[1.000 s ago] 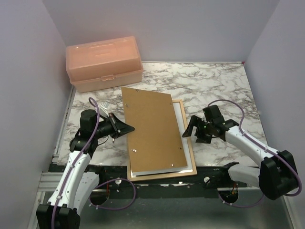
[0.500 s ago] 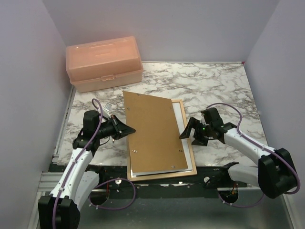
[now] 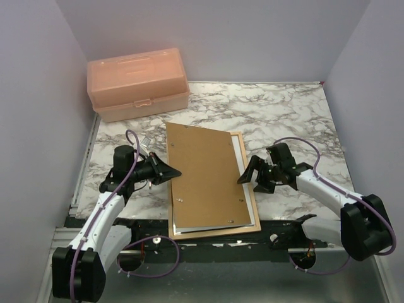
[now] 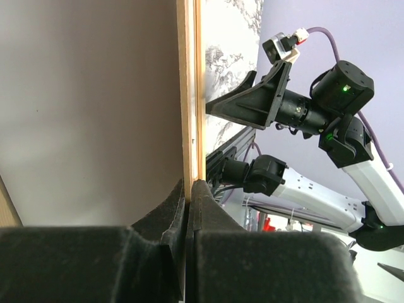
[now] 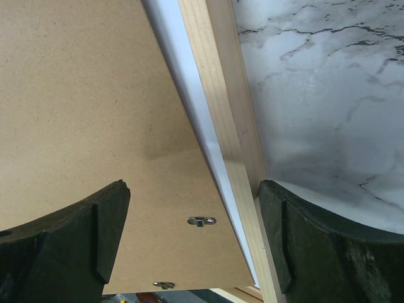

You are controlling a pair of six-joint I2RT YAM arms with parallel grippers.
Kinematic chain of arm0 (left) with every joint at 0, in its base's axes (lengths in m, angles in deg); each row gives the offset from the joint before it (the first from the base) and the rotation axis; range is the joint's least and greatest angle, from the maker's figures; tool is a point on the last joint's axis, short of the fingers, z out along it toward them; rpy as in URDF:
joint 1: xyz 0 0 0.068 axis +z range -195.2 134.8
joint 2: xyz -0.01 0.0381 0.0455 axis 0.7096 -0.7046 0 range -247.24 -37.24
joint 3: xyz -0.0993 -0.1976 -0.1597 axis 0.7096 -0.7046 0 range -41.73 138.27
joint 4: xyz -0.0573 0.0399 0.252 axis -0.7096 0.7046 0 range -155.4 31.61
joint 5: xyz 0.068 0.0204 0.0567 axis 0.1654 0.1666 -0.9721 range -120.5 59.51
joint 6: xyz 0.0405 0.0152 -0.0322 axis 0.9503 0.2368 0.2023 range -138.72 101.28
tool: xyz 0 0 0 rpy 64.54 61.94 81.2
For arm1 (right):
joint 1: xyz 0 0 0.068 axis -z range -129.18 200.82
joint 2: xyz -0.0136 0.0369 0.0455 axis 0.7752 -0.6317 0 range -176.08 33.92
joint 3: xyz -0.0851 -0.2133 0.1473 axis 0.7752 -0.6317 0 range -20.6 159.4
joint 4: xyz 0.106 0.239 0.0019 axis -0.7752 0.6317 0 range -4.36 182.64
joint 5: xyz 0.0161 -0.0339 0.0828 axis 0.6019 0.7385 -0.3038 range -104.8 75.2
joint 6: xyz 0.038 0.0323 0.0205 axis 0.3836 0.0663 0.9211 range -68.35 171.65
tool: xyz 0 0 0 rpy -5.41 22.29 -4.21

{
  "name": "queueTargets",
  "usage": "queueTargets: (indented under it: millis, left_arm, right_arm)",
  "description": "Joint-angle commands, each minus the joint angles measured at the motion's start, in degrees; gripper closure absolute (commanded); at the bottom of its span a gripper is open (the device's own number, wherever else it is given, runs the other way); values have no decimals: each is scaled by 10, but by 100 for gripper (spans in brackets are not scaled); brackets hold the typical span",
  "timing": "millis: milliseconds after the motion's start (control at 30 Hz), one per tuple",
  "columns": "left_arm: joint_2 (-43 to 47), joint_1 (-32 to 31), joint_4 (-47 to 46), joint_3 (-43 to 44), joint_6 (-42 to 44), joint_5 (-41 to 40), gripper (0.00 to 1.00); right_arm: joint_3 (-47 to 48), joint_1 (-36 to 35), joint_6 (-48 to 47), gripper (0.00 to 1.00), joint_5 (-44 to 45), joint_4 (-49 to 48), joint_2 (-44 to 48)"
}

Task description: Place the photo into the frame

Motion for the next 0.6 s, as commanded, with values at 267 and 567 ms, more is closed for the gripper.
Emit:
queueTargets:
  millis: [267, 567]
  left_arm:
    - [-20, -19, -19, 16, 15, 54, 100]
    - [-17, -21, 2, 25, 23, 53, 100]
  right_arm:
    - [-12, 2, 6, 10, -20, -17, -6]
    - [-14, 2, 5, 10, -23, -19, -6]
